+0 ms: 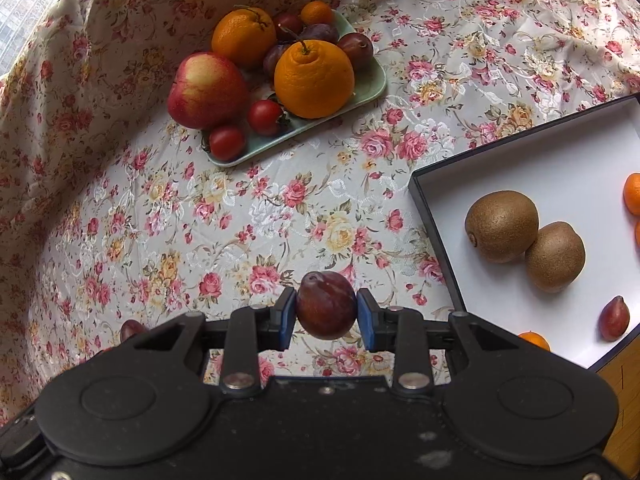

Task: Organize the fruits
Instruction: 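Carry the plum in the right tool over the box and open it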

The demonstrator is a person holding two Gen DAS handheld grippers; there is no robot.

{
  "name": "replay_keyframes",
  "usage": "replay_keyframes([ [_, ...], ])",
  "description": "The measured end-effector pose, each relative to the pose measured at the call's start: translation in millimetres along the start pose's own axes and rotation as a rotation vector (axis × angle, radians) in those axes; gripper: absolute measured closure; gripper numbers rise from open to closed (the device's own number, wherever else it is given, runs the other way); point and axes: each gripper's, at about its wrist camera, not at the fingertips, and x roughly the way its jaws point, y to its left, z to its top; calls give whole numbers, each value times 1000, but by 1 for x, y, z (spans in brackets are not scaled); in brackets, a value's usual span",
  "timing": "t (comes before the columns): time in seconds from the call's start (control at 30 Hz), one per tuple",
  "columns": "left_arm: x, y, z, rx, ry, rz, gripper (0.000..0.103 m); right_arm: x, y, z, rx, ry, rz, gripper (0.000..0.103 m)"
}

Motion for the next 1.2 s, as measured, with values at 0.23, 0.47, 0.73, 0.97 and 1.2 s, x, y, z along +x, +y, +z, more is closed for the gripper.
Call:
replay_keyframes([
  [0.23, -4, -42, -2, 52, 0, -38, 57, -7, -36, 8, 69, -8, -14, 69],
  [0.47, -7, -87, -6, 103, 8, -76, 57, -13, -83, 19, 143, -15, -29, 69],
  [0.73, -3, -146, -16, 190, 18, -104, 57, -23, -141, 25, 203, -39, -74, 69],
  [0.97, 3, -191, -30, 244, 28, -126, 57, -38, -189, 25, 253, -90, -97, 69],
  [1.2, 6, -225, -42, 299, 32, -145, 57, -52, -231, 25, 331, -151, -86, 69],
])
